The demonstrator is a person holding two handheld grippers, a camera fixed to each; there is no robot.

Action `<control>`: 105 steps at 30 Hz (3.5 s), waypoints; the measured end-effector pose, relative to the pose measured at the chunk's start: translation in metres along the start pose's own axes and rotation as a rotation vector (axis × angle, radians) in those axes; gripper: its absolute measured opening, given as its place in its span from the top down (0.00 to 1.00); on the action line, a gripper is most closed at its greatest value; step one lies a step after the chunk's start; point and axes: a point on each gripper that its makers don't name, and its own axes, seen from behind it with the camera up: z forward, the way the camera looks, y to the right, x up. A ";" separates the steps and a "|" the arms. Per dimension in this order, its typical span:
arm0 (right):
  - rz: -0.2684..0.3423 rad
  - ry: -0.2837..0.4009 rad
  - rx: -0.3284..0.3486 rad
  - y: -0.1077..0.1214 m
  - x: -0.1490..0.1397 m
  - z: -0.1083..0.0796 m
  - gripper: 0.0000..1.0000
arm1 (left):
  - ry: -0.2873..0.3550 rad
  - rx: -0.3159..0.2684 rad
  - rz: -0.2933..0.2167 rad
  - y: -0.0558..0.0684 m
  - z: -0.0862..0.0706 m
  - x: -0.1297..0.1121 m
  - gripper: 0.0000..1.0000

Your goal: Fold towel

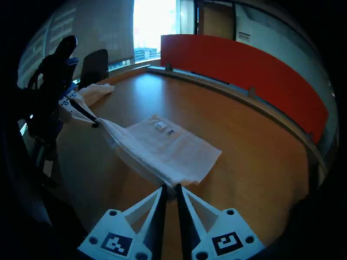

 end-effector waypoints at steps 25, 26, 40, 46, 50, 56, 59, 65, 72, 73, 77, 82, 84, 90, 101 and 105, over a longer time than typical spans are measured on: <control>0.001 0.026 0.015 -0.007 0.012 -0.029 0.83 | -0.009 0.004 -0.040 0.021 -0.032 -0.001 0.88; -0.001 0.025 0.015 -0.007 0.012 -0.029 0.83 | -0.011 0.006 -0.042 0.021 -0.031 -0.001 0.88; -0.011 0.003 0.004 0.010 0.018 -0.004 0.83 | -0.016 0.013 -0.043 0.004 -0.005 0.011 0.88; -0.007 -0.004 -0.004 0.023 0.024 0.015 0.83 | -0.022 0.012 -0.049 -0.010 0.013 0.021 0.88; 0.005 -0.007 -0.005 0.032 0.028 0.027 0.83 | -0.033 0.010 -0.042 -0.019 0.026 0.027 0.88; 0.008 -0.031 -0.005 0.042 0.025 0.040 0.83 | -0.054 0.000 -0.031 -0.024 0.043 0.029 0.88; -0.001 -0.042 -0.009 0.045 0.023 0.045 0.83 | -0.066 -0.005 -0.023 -0.024 0.049 0.027 0.88; 0.005 -0.060 -0.005 0.048 0.017 0.056 0.83 | -0.081 0.000 -0.019 -0.028 0.062 0.023 0.88; 0.025 -0.092 -0.002 0.050 0.003 0.071 0.83 | -0.091 0.013 -0.038 -0.039 0.079 0.017 0.88; 0.026 -0.095 -0.002 0.050 0.002 0.073 0.83 | -0.094 0.015 -0.041 -0.040 0.081 0.016 0.87; 0.031 -0.108 -0.007 0.053 -0.004 0.082 0.83 | -0.110 0.027 -0.054 -0.046 0.093 0.012 0.87; 0.043 -0.122 -0.019 0.056 -0.009 0.092 0.83 | -0.126 0.047 -0.057 -0.052 0.105 0.011 0.80; 0.049 -0.125 -0.025 0.058 -0.010 0.095 0.82 | -0.128 0.061 -0.051 -0.056 0.109 0.012 0.77; 0.069 -0.133 -0.047 0.064 -0.013 0.102 0.78 | -0.118 0.096 -0.035 -0.066 0.116 0.019 0.69; 0.071 -0.140 -0.091 0.078 -0.012 0.111 0.68 | -0.114 0.130 0.002 -0.077 0.124 0.024 0.62; 0.069 -0.140 -0.114 0.086 -0.009 0.113 0.66 | -0.109 0.148 0.008 -0.083 0.125 0.028 0.53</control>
